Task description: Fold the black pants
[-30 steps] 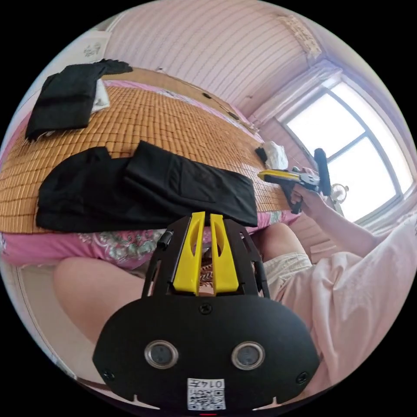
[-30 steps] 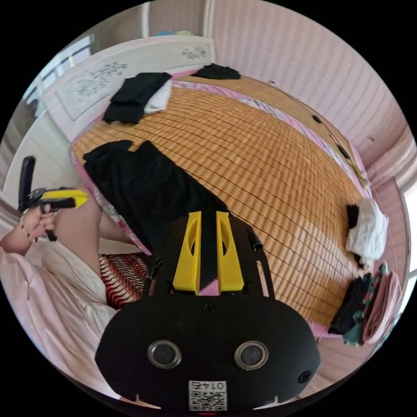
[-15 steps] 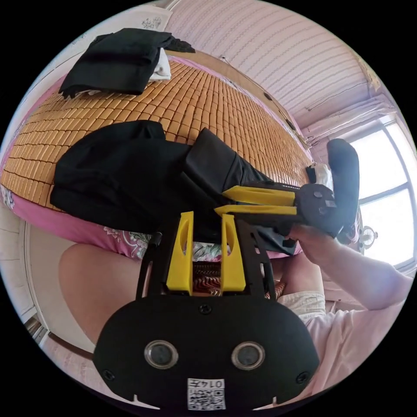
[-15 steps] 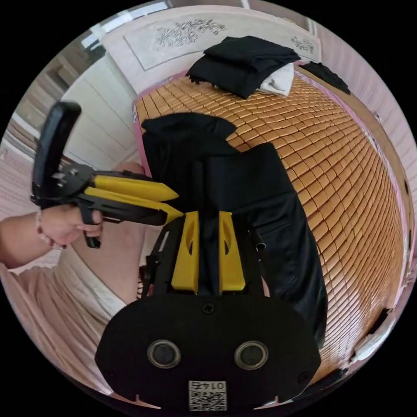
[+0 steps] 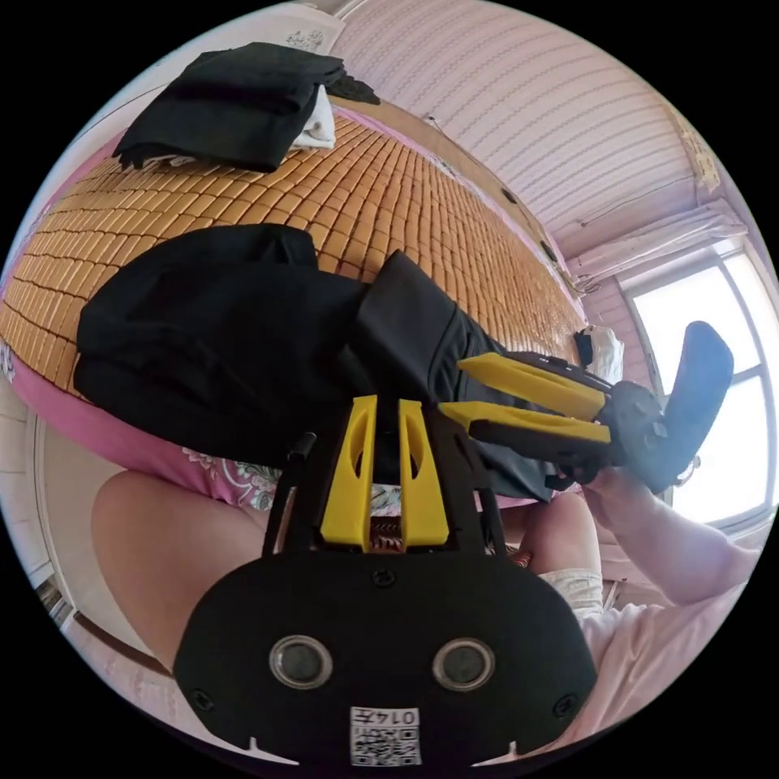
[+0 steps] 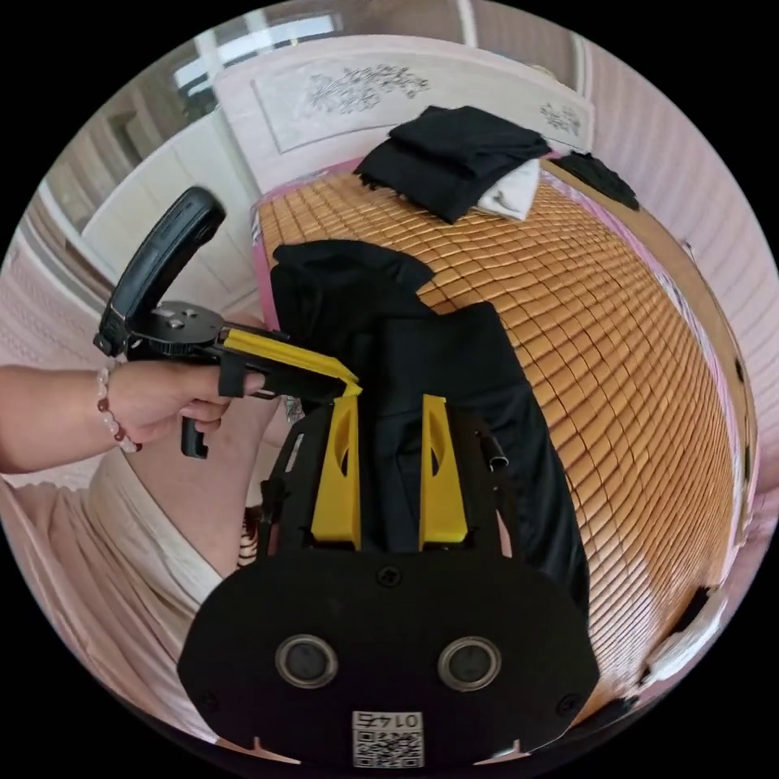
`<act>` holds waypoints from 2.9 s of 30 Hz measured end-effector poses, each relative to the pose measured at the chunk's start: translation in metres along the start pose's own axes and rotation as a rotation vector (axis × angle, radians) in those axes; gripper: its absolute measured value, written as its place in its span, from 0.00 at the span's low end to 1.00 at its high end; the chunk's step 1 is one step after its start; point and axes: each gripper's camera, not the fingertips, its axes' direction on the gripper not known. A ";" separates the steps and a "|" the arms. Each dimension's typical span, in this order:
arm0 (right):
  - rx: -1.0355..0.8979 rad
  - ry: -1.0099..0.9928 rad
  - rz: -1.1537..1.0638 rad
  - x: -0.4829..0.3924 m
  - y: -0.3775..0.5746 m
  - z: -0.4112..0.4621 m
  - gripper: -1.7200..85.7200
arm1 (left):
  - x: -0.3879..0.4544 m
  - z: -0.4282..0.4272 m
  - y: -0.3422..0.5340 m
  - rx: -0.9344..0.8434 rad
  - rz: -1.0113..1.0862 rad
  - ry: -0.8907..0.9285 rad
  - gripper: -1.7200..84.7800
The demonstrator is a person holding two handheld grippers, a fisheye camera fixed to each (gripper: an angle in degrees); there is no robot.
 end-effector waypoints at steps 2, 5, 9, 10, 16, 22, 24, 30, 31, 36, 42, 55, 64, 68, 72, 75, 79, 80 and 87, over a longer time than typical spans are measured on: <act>-0.102 0.051 -0.048 -0.009 -0.002 0.016 0.14 | -0.005 0.006 0.000 -0.020 -0.002 -0.013 0.03; -0.089 0.050 -0.004 -0.003 0.008 -0.004 0.07 | -0.010 0.007 0.001 -0.019 -0.048 0.032 0.03; -0.003 0.072 0.063 0.010 0.039 -0.047 0.05 | 0.000 -0.002 0.008 0.015 0.000 0.022 0.12; 0.008 0.061 0.097 0.014 0.046 -0.058 0.04 | 0.002 -0.004 0.010 0.028 0.005 0.027 0.13; 0.179 -0.007 0.196 0.023 0.105 -0.135 0.03 | 0.013 0.010 0.000 -0.009 0.002 0.005 0.06; 0.372 0.347 0.581 0.080 0.240 -0.240 0.03 | 0.048 -0.021 -0.001 -0.005 0.164 0.102 0.01; 0.432 0.418 0.737 0.099 0.287 -0.275 0.03 | 0.090 -0.050 0.007 0.061 0.315 0.229 0.01; 0.949 0.649 0.971 0.111 0.369 -0.475 0.03 | 0.304 -0.089 0.051 -0.015 0.929 0.630 0.01; 1.104 0.688 0.936 0.103 0.372 -0.527 0.03 | 0.326 -0.096 0.055 -0.017 0.978 0.669 0.01; 1.430 0.791 0.548 0.031 0.311 -0.738 0.03 | 0.468 -0.215 0.048 0.155 1.136 1.116 0.01; 0.971 0.561 0.169 0.038 0.146 -0.728 0.03 | 0.436 -0.309 0.058 0.509 1.175 1.240 0.01; 0.285 0.078 0.337 0.075 0.085 -0.304 0.03 | 0.201 -0.141 0.137 0.144 0.549 0.326 0.01; 0.469 0.047 0.016 0.067 -0.065 -0.391 0.03 | 0.137 -0.250 0.145 0.500 0.369 0.345 0.01; 0.457 0.075 -0.077 0.048 -0.123 -0.382 0.03 | 0.099 -0.319 0.161 0.707 0.264 0.268 0.01; 0.546 -0.020 0.029 0.060 -0.091 -0.357 0.03 | 0.084 -0.347 0.179 0.750 0.249 0.176 0.01; 0.604 0.016 0.181 0.094 -0.015 -0.357 0.03 | 0.100 -0.339 0.184 0.695 0.344 0.234 0.01; 0.758 0.062 0.553 0.165 0.132 -0.412 0.03 | 0.152 -0.314 0.170 0.576 0.575 0.395 0.01; 0.785 0.048 0.606 0.175 0.153 -0.427 0.03 | 0.178 -0.303 0.161 0.531 0.672 0.462 0.01; 1.087 0.380 0.502 0.190 0.181 -0.747 0.03 | 0.393 -0.345 0.095 0.589 0.985 1.056 0.01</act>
